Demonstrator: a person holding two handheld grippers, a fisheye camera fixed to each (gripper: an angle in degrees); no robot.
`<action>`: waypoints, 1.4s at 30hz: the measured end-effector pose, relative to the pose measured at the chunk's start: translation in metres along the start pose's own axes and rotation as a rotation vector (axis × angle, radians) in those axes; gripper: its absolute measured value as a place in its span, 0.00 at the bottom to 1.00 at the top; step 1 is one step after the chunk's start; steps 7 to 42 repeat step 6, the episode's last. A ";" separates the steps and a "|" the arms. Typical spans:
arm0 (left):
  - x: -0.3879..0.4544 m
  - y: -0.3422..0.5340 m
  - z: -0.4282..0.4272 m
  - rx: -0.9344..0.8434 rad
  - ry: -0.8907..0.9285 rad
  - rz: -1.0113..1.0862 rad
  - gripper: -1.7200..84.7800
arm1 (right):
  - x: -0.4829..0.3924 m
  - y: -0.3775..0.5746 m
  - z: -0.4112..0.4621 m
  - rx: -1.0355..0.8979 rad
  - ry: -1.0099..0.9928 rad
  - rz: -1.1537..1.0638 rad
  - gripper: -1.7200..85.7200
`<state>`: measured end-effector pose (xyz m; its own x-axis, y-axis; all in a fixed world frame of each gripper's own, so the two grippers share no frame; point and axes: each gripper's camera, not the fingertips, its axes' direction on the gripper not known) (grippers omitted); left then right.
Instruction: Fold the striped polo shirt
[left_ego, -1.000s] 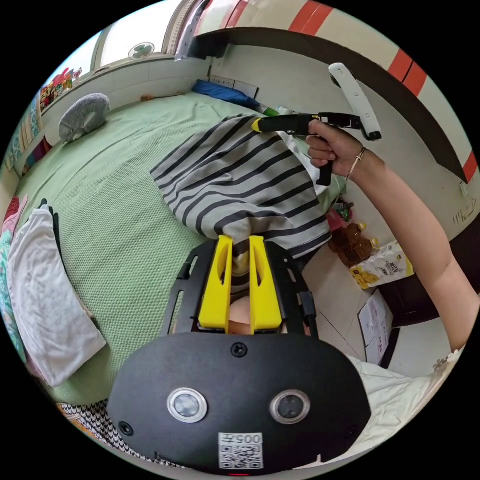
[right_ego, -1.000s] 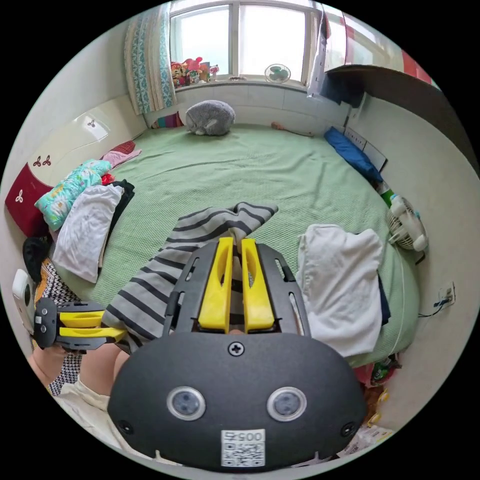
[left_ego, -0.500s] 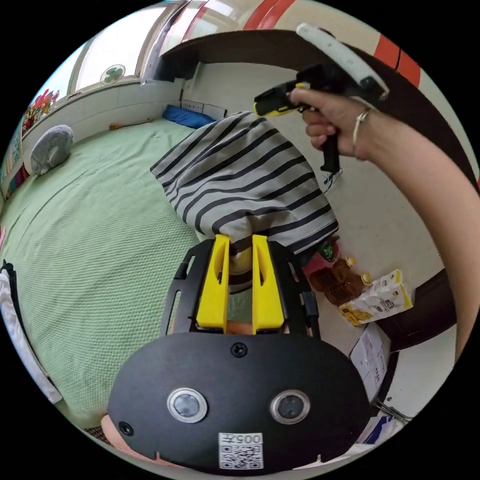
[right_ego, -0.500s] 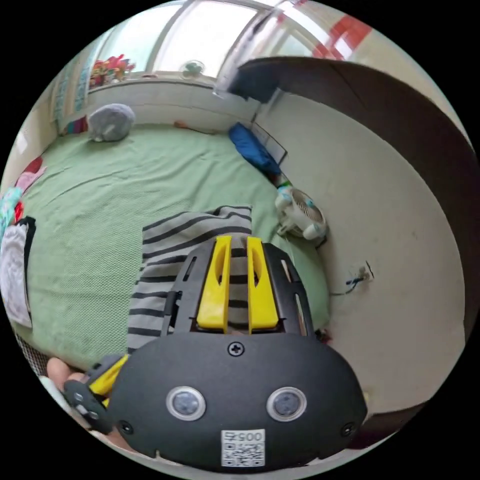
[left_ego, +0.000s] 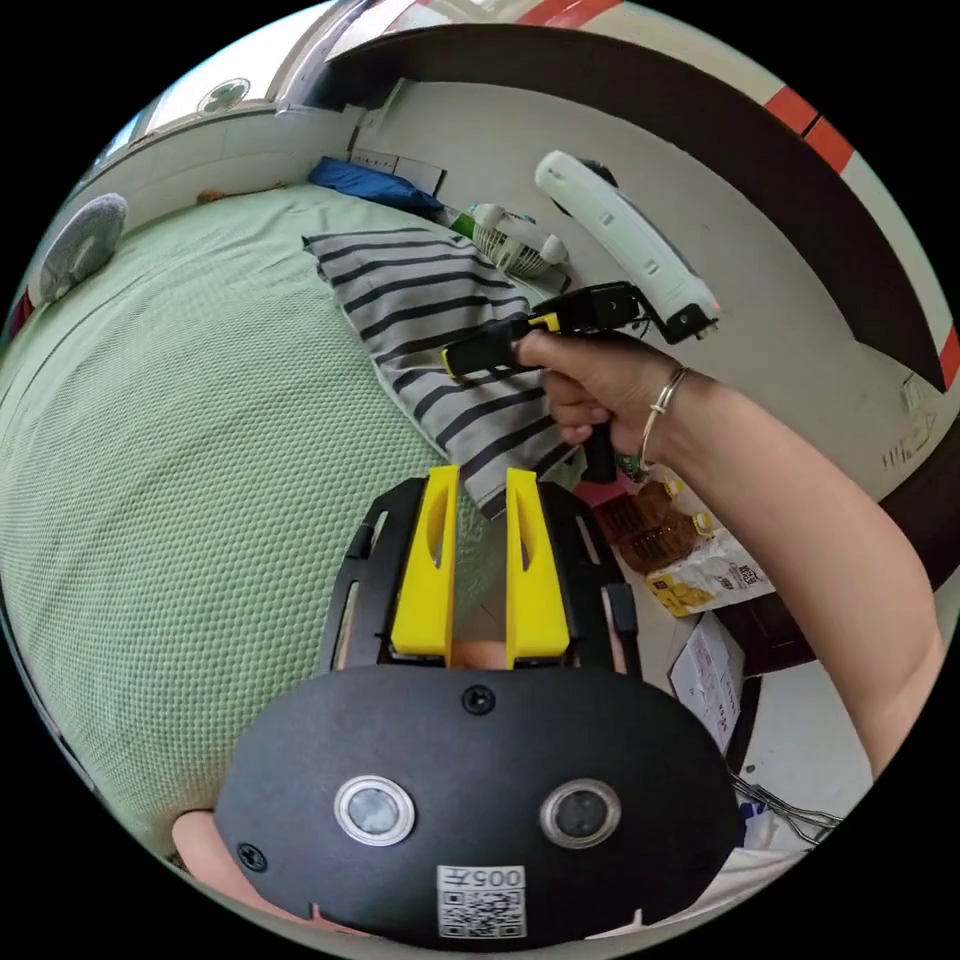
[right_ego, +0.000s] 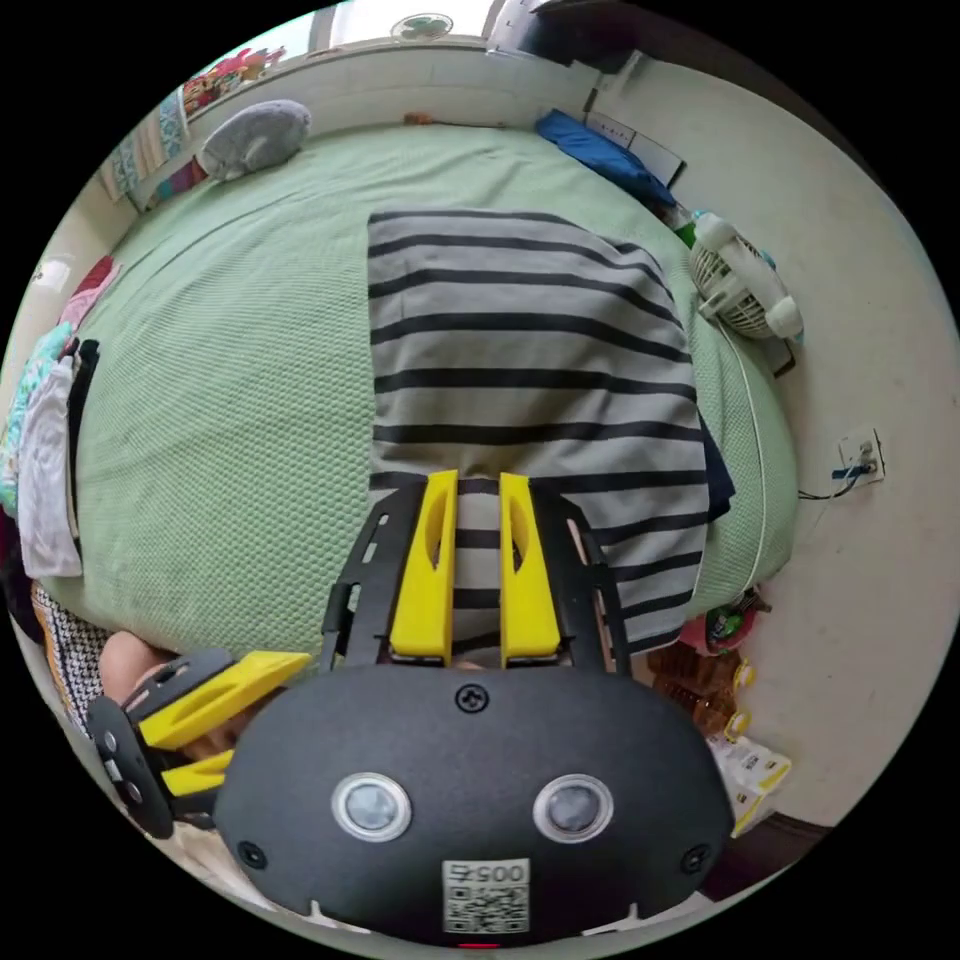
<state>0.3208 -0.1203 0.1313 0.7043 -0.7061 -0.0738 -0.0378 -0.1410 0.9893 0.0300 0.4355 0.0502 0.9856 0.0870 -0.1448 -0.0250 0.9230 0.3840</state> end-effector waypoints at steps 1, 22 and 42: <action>-0.008 0.008 -0.021 0.015 0.005 -0.003 0.12 | -0.003 0.003 -0.008 0.018 -0.023 -0.012 0.09; -0.046 0.049 -0.114 0.078 -0.102 -0.017 0.13 | -0.029 0.038 -0.033 0.114 -0.100 -0.064 0.07; -0.046 0.049 -0.114 0.078 -0.102 -0.017 0.13 | -0.029 0.038 -0.033 0.114 -0.100 -0.064 0.07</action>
